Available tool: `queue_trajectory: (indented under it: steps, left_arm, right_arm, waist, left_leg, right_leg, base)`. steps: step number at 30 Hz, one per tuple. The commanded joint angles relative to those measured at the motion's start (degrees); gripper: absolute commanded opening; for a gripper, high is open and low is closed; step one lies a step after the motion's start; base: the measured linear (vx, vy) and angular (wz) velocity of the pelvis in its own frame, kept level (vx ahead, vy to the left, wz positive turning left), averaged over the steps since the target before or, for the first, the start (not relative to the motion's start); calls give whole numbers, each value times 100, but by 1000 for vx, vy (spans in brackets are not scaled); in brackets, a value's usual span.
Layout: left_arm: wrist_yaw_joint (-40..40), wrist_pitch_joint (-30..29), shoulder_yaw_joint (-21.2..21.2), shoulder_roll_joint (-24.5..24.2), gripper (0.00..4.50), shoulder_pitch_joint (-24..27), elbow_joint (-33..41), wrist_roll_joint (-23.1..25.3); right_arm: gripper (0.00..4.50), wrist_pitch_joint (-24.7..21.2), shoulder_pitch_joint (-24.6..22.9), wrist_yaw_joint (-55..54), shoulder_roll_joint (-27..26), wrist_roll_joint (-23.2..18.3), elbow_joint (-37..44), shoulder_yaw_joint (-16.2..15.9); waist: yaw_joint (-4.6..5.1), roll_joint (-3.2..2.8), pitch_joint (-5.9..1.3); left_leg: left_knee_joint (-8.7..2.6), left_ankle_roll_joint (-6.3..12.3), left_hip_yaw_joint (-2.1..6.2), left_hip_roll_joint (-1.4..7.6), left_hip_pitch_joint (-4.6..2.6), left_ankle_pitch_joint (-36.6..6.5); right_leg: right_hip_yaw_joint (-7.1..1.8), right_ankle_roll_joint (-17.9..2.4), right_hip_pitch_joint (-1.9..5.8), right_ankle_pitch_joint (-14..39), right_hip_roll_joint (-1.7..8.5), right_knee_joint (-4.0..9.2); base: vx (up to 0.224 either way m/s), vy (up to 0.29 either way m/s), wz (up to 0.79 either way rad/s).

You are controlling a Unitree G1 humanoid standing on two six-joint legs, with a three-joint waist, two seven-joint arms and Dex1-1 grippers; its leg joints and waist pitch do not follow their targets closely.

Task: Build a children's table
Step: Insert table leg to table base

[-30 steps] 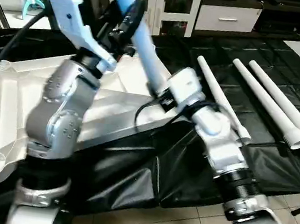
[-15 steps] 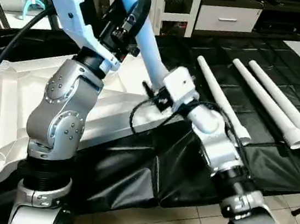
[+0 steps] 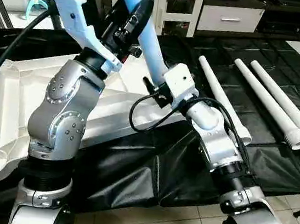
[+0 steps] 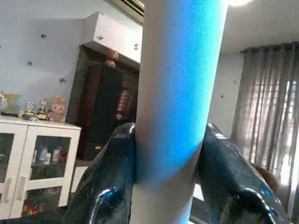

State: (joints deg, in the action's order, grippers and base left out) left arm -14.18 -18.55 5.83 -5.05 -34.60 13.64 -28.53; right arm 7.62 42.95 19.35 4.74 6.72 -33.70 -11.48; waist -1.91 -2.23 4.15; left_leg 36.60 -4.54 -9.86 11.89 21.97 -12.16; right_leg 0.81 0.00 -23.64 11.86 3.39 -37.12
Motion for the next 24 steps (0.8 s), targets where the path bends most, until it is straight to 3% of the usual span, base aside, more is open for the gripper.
queue_trajectory:
  steps: [1,3,6,13,16,17,24]
  left_arm:
    - [-32,9,-24,-2,166,-114,114,-33]
    - [-30,10,-25,2,166,-123,102,-31]
    - [-24,36,-21,0,166,-133,77,-9]
    - [-27,84,-21,-11,166,-155,18,26]
    - [-35,101,-27,-22,166,-161,6,50]
    - [-39,109,-27,-26,166,-164,-4,58]
    - [-84,99,-67,-67,166,-139,9,87]
  right_arm:
    - [351,47,134,39,-17,-51,-57,94]
    - [318,58,154,43,-19,-54,-86,94]
    - [306,87,170,57,-31,-61,-105,83]
    - [231,175,164,76,-43,-51,-110,37]
    - [223,204,168,50,-35,-40,-107,44]
    - [200,211,170,47,-33,-42,-102,48]
    - [186,248,151,82,-46,-60,-108,58]
  waist:
    - [5,-112,-534]
    - [5,-100,-535]
    - [5,-109,-530]
    - [6,-123,-518]
    - [10,-114,-518]
    - [9,-119,-519]
    - [10,-117,-522]
  left_leg:
    - [-364,108,-8,10,-99,-320]
    - [-362,124,-7,8,-93,-267]
    - [-362,136,-5,9,-95,-259]
    - [-369,118,-5,11,-97,-338]
    - [-370,117,-4,9,-94,-340]
    - [-371,113,-3,12,-98,-344]
    - [-370,123,-4,11,-98,-346]
  right_leg:
    - [-108,-1583,371,-995,219,279]
    - [-110,-1586,376,-1046,218,275]
    - [-104,-1585,369,-1070,214,275]
    - [-105,-1582,364,-983,217,283]
    - [-104,-1581,372,-985,217,284]
    - [-103,-1581,368,-986,217,283]
    - [-103,-1581,367,-974,218,285]
  base:
    - [0,0,0]
    - [0,0,0]
    - [0,0,0]
    - [0,0,0]
    - [0,0,0]
    - [0,0,0]
    - [0,0,0]
